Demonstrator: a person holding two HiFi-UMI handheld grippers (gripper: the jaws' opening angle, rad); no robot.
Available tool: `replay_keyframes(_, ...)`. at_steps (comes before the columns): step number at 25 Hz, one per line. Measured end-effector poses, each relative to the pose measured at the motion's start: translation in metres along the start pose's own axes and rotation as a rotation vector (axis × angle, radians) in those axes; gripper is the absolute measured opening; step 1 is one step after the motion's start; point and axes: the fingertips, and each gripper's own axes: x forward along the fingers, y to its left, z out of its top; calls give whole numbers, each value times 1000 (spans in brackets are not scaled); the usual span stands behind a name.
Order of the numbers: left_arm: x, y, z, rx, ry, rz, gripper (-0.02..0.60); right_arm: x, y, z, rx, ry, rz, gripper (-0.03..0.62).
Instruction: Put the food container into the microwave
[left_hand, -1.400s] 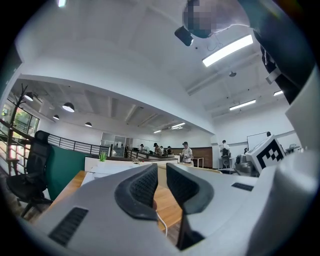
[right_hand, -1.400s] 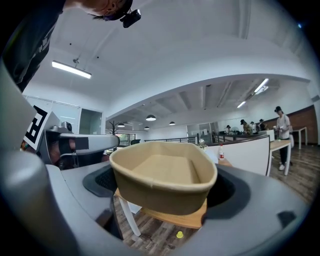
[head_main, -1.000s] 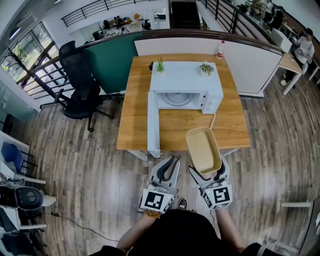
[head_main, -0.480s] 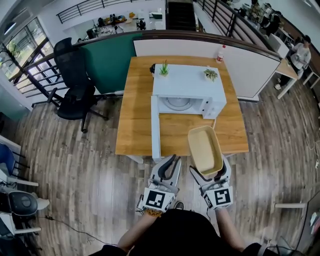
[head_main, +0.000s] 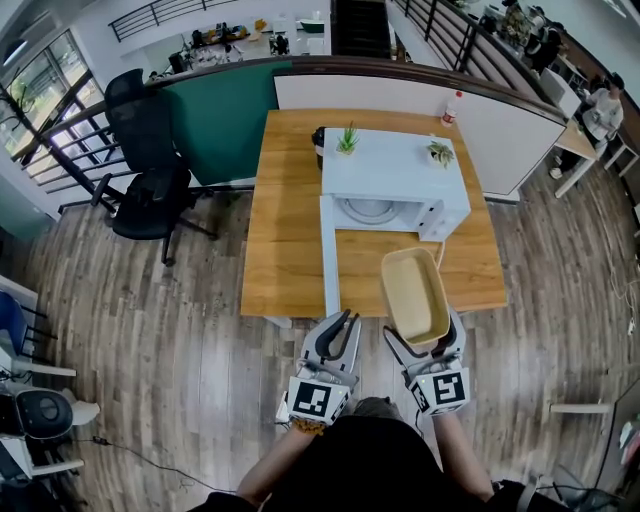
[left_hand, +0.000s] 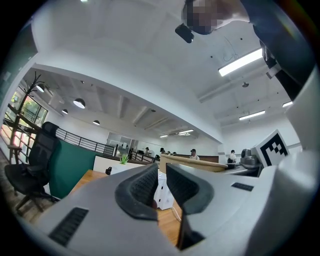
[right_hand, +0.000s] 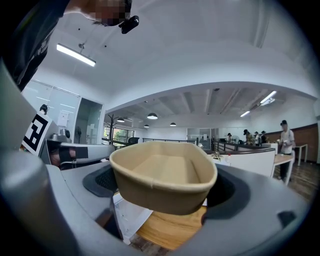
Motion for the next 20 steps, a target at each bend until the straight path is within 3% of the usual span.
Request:
replay_keyframes(9,-7,20,-2,-42,-3,25,64,6,1,-6,-20,56,-28,532)
replay_keyframes(20,-10,44,-3,-20,3,107,63,39,-10,-6,-24,50,4,532)
